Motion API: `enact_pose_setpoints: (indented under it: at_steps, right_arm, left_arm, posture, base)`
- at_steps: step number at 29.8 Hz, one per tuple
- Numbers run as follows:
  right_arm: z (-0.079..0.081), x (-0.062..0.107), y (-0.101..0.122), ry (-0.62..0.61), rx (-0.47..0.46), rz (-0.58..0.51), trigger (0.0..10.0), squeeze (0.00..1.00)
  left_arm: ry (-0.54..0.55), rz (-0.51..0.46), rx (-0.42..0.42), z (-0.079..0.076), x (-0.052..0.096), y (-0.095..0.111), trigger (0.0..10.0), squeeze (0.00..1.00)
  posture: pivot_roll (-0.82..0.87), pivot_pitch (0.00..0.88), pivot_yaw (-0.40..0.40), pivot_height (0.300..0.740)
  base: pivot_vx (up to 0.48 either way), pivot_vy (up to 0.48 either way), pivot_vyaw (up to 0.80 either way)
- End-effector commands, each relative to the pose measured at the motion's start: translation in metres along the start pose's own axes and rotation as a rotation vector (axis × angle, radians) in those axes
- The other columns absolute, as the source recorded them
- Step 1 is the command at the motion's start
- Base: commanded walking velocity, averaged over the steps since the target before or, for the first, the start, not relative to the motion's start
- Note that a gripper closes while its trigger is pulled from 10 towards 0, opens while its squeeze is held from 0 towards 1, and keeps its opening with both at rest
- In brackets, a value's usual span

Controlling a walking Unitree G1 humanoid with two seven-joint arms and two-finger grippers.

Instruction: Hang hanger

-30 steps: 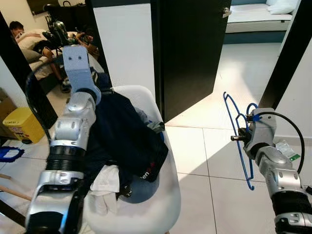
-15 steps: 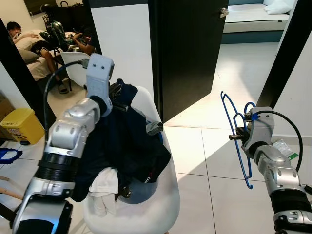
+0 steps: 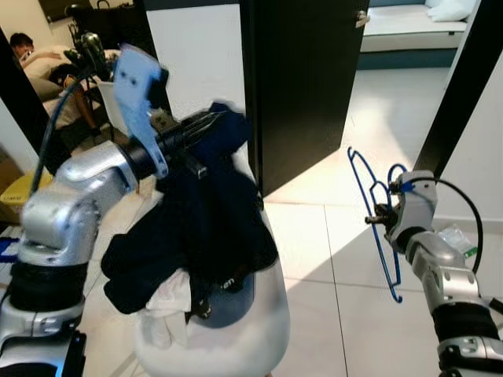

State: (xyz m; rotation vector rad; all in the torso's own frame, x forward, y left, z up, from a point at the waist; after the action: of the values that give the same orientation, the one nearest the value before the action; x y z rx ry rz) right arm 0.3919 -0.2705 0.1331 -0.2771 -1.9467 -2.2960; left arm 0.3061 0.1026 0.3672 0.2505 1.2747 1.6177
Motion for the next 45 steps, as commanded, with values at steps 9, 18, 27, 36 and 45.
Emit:
enact_pose_setpoints:
  at_steps: [9,18,27,36,45]
  right_arm:
    - [0.028,-0.003,0.012,0.128,-0.034,-0.065,10.0,0.0]
    - [0.03,-0.001,0.023,0.151,-0.065,-0.103,10.0,0.0]
    - [0.029,-0.001,0.024,0.156,-0.075,-0.106,10.0,0.0]
    - [0.029,0.001,0.025,0.179,-0.064,-0.093,10.0,0.0]
    - [0.021,0.002,0.021,0.156,-0.025,-0.064,10.0,0.0]
  left_arm:
    - [-0.151,-0.086,0.018,-0.02,0.008,0.024,10.0,0.0]
    - [-0.22,-0.051,0.056,-0.035,0.014,0.015,10.0,0.0]
    - [-0.287,0.033,0.097,-0.047,0.028,-0.01,10.0,0.0]
    - [-0.403,0.123,0.067,-0.068,0.036,-0.046,10.0,0.0]
    - [-0.253,0.495,-0.248,-0.037,0.048,-0.139,10.0,0.0]
  posture:
    - [-0.04,0.0,0.052,0.74]
    - [-0.05,0.0,0.053,0.74]
    - [-0.05,0.0,0.052,0.74]
    - [-0.05,0.0,0.055,0.74]
    - [-0.06,0.0,0.062,0.74]
  base:
    - [-0.475,0.0,0.0]
    - [-0.476,0.0,0.0]
    - [-0.465,0.0,0.0]
    - [-0.185,0.0,-0.61]
    - [0.0,0.0,-0.79]
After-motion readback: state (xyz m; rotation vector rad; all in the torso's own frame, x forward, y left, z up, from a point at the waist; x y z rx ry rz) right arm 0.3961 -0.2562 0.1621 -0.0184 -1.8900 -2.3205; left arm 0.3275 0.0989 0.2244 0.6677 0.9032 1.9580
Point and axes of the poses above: a point about 5 cm out from each wrist's last joint towards the gripper, its own x axis pointing back from the gripper into the wrist, its own y axis along the axis of the wrist's last joint, z = x × y, the point moved 5 cm from there along -x, pointing out of the wrist towards the gripper, and after that the axes turned 14 degrees about -x, right-handed, at the moved point
